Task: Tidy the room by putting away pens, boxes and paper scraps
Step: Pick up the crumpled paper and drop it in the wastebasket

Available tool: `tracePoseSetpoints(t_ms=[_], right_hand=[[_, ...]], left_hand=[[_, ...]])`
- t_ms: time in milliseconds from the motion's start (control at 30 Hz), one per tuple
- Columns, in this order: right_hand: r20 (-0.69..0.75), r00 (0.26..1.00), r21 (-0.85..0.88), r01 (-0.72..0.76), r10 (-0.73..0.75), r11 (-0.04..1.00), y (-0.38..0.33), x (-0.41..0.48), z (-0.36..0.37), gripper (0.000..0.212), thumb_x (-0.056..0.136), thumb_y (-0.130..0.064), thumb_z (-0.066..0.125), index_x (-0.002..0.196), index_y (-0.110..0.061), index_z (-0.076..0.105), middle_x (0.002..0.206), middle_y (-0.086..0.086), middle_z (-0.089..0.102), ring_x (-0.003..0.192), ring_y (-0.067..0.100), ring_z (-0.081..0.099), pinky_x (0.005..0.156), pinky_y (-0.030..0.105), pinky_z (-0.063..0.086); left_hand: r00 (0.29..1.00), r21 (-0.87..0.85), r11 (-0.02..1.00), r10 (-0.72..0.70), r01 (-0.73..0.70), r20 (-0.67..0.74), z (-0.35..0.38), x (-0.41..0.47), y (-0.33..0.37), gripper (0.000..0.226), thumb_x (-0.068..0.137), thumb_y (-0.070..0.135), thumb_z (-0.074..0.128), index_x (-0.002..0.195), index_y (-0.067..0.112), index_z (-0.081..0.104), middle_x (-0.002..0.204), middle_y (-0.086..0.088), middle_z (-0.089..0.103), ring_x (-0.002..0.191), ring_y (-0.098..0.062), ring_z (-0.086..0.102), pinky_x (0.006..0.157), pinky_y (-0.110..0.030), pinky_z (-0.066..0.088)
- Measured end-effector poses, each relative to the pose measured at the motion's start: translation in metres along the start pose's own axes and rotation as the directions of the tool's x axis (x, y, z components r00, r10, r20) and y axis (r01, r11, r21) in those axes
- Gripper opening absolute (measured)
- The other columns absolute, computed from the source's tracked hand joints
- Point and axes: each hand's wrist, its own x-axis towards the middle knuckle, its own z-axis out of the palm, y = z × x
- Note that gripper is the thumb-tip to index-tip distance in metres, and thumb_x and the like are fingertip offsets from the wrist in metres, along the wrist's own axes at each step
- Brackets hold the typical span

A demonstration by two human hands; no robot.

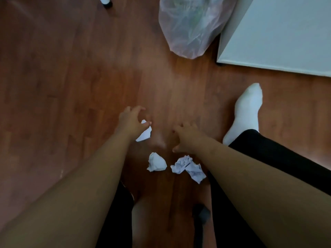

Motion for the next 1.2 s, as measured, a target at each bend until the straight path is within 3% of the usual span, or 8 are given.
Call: tracePoseSetpoints(t_ms=[333,600,733,833,900,1033,1100,1200], right_hand=[[-0.065,0.987,0.022,-0.143,0.144,0.989,0.027,-0.021,0.12,0.081,0.077,-0.017,0.078,0.141,-0.026,0.029,0.139,0.011,0.03,0.118,0.034,0.045,0.084,0.038,0.05],[-0.052,0.964,0.02,-0.261,0.262,0.965,0.059,-0.019,0.119,0.066,0.089,-0.017,0.066,0.143,-0.013,0.028,0.137,0.018,0.041,0.119,0.036,0.052,0.093,0.037,0.045],[-0.019,0.958,-0.009,-0.288,0.287,0.958,0.063,-0.016,0.075,0.043,0.092,-0.023,0.062,0.127,-0.004,0.048,0.131,0.014,0.05,0.116,0.029,0.056,0.093,0.032,0.045],[-0.067,0.951,0.089,-0.295,0.302,0.951,0.059,-0.01,0.025,0.015,0.093,-0.019,0.057,0.092,-0.006,0.064,0.082,0.002,0.058,0.088,0.019,0.061,0.075,0.024,0.047],[-0.114,0.939,0.332,-0.272,0.325,0.903,0.056,-0.002,-0.011,0.026,0.091,-0.01,0.058,0.065,-0.008,0.053,0.064,0.003,0.05,0.067,0.017,0.056,0.054,0.02,0.043],[-0.359,0.897,0.522,-0.037,0.258,0.852,0.046,0.005,-0.103,0.026,0.083,-0.003,0.06,0.06,-0.008,0.049,0.06,0.008,0.054,0.058,0.012,0.06,0.052,0.021,0.042],[-0.517,0.817,0.505,0.052,0.254,0.862,0.04,0.01,-0.155,0.01,0.081,-0.012,0.066,0.075,-0.007,0.058,0.08,0.012,0.064,0.08,0.021,0.063,0.06,0.025,0.04],[-0.666,0.704,0.522,0.202,0.248,0.829,0.028,0.014,-0.225,0.024,0.076,-0.02,0.072,0.095,-0.009,0.063,0.105,0.014,0.063,0.093,0.026,0.061,0.067,0.025,0.038]], left_hand=[[0.998,0.218,0.975,0.02,-0.034,0.065,0.063,-0.021,-0.034,0.07,0.087,0.032,0.073,0.147,0.026,0.038,0.148,-0.006,0.033,0.128,-0.032,0.037,0.099,-0.041,0.042],[1.0,0.157,0.988,-0.001,-0.001,0.015,0.069,-0.025,-0.053,0.038,0.084,0.01,0.069,0.118,0.019,0.052,0.127,-0.013,0.04,0.104,-0.037,0.054,0.085,-0.044,0.052],[1.0,0.12,0.993,-0.02,0.021,-0.013,0.053,-0.023,-0.048,0.04,0.083,0.009,0.07,0.118,0.011,0.051,0.121,-0.018,0.044,0.103,-0.038,0.054,0.088,-0.049,0.05],[0.999,0.005,1.0,-0.002,0.002,-0.039,0.03,-0.012,-0.029,0.037,0.076,0.008,0.074,0.108,0.01,0.055,0.11,-0.018,0.051,0.094,-0.035,0.057,0.078,-0.04,0.048],[0.998,-0.081,0.997,0.014,-0.019,-0.06,0.015,0.004,-0.01,0.033,0.074,0.011,0.075,0.1,0.015,0.055,0.105,-0.016,0.056,0.088,-0.03,0.061,0.069,-0.031,0.041],[0.979,-0.202,0.967,0.125,-0.156,-0.159,-0.028,0.036,0.055,0.039,0.075,0.012,0.079,0.108,0.007,0.059,0.108,-0.013,0.06,0.09,-0.021,0.058,0.067,-0.022,0.037],[0.952,-0.242,0.938,0.187,-0.246,-0.241,-0.051,0.052,0.096,0.035,0.073,0.009,0.08,0.103,0.006,0.061,0.104,-0.015,0.064,0.085,-0.019,0.057,0.06,-0.018,0.034],[0.91,-0.35,0.87,0.222,-0.347,-0.349,-0.087,0.07,0.157,0.033,0.072,0.01,0.081,0.095,0.014,0.057,0.101,-0.014,0.065,0.078,-0.018,0.06,0.06,-0.021,0.046]])
